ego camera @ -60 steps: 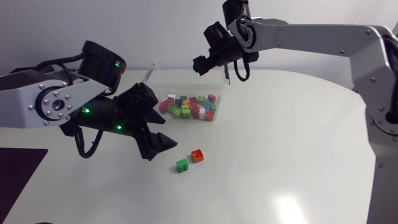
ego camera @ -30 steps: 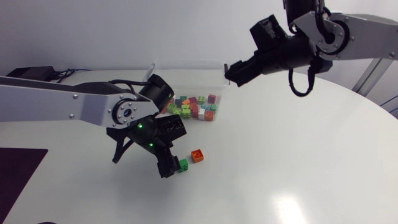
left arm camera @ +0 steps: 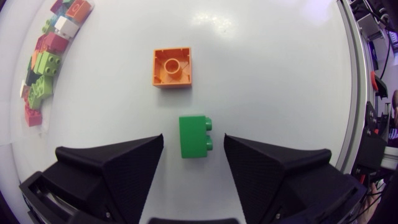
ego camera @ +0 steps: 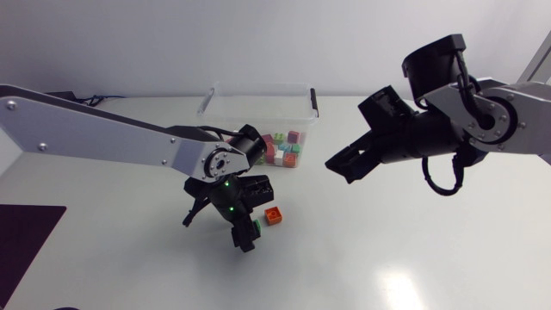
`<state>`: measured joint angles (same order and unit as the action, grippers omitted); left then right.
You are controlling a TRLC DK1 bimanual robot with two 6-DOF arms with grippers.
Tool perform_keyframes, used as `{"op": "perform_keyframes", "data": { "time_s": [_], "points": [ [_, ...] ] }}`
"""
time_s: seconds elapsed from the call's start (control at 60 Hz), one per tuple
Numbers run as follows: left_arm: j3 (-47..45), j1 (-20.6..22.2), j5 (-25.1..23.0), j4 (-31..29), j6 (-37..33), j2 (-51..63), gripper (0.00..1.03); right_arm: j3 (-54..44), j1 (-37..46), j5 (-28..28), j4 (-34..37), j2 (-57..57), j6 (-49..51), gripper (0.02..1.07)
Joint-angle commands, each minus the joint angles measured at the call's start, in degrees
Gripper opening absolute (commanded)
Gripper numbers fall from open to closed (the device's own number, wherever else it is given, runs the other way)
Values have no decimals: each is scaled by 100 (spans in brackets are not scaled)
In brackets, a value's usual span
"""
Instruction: Place the duplo bricks in the container
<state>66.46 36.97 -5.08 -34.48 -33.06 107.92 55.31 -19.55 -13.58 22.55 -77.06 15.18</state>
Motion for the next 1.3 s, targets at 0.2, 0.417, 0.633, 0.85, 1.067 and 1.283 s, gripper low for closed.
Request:
{"op": "perform_keyframes", "data": {
  "time_s": [0.2,0.417,0.633,0.85,1.067,1.283],
  "points": [
    [166,3,34,-50,133,370,20,-556,-734,75,-31,-213,161,99],
    [8,-322,-204,-94,142,-333,19,-214,-1350,559,-5,-1031,-217,99],
    [-27,-788,-450,-120,195,-1194,19,446,-1648,813,303,-1962,-665,99],
    [236,-1421,-810,-120,379,-1950,19,1289,-1798,937,778,-2859,-1122,96],
    [465,-2089,-1267,301,792,-2381,19,2265,-1965,954,1375,-3641,-1351,96],
    [438,-2431,-1469,987,1258,-2548,19,3012,-2062,1051,1876,-4247,-1711,93]
  ]
}}
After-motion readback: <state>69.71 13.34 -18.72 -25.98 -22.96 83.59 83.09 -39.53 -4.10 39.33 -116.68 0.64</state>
